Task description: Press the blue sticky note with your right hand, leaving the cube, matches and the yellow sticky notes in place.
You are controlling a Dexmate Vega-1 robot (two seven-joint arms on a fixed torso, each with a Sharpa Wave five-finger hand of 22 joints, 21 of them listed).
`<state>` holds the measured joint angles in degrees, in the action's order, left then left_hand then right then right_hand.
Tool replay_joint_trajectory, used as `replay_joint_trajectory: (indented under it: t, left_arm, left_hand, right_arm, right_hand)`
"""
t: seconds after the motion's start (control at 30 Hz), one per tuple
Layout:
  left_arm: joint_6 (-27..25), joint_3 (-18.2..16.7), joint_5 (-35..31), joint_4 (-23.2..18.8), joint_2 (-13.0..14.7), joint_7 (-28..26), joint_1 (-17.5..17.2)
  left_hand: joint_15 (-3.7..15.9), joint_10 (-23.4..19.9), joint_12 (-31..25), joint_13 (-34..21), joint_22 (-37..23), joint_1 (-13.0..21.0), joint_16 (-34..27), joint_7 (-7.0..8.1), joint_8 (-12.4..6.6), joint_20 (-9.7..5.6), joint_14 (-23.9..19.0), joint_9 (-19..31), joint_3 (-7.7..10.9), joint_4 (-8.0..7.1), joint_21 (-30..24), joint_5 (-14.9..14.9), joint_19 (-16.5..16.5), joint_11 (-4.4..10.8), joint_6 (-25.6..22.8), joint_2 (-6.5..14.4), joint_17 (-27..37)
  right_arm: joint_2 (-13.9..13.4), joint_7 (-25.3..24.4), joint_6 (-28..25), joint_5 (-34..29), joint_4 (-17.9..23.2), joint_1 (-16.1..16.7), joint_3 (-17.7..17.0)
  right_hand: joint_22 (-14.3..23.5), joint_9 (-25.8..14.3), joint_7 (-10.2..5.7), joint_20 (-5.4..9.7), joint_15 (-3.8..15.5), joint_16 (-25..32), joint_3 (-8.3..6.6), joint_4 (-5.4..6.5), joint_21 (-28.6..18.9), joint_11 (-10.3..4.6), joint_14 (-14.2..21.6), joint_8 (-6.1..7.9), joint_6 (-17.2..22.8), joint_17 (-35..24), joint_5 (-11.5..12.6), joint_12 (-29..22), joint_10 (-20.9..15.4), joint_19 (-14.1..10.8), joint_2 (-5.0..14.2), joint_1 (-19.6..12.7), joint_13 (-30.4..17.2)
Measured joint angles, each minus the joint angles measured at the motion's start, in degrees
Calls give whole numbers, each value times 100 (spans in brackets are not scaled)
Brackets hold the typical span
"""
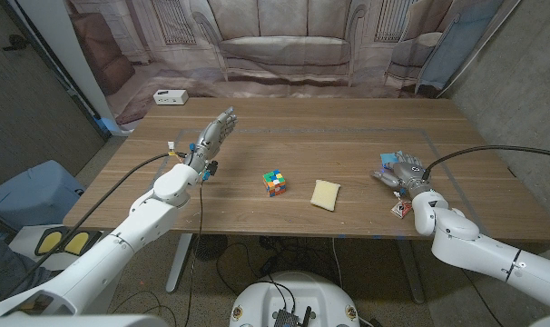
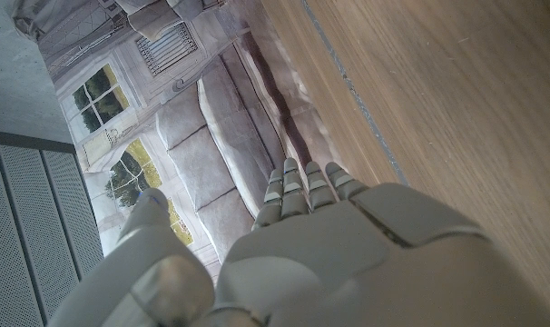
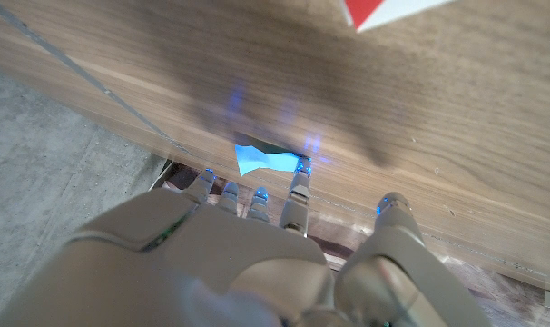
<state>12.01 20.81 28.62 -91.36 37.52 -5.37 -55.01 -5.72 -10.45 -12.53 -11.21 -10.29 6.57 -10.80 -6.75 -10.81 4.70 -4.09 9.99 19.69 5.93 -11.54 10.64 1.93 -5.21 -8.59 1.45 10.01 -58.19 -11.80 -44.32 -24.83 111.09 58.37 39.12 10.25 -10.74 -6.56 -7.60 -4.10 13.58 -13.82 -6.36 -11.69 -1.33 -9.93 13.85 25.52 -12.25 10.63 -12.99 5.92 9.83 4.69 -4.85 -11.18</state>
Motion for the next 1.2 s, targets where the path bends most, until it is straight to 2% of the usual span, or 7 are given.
replay_joint_trajectory:
  t: [0.77,1.2]
  left_arm:
    - [1,10,-29,-72,-21,-79,-64]
    - [1,26,-49,-95,-23,-80,-57]
  left_hand:
    - [0,0,0,0,1,0,0,0,0,0,0,0,0,0,0,-28,0,0,0,0,0]
    - [0,0,0,0,2,0,0,0,0,0,0,0,0,-1,0,-28,0,0,0,0,0]
  right_arm:
    - [-95,61,-69,-177,94,74,18]
    - [-123,40,-142,-264,169,150,-2]
  right_hand:
    - [0,0,0,1,0,0,-23,-23,0,51,0,3,0,0,0,0,-113,0,23,-23,-1]
    - [0,0,0,1,0,21,-41,-41,0,28,0,7,0,-1,0,0,-177,0,-9,-54,-17]
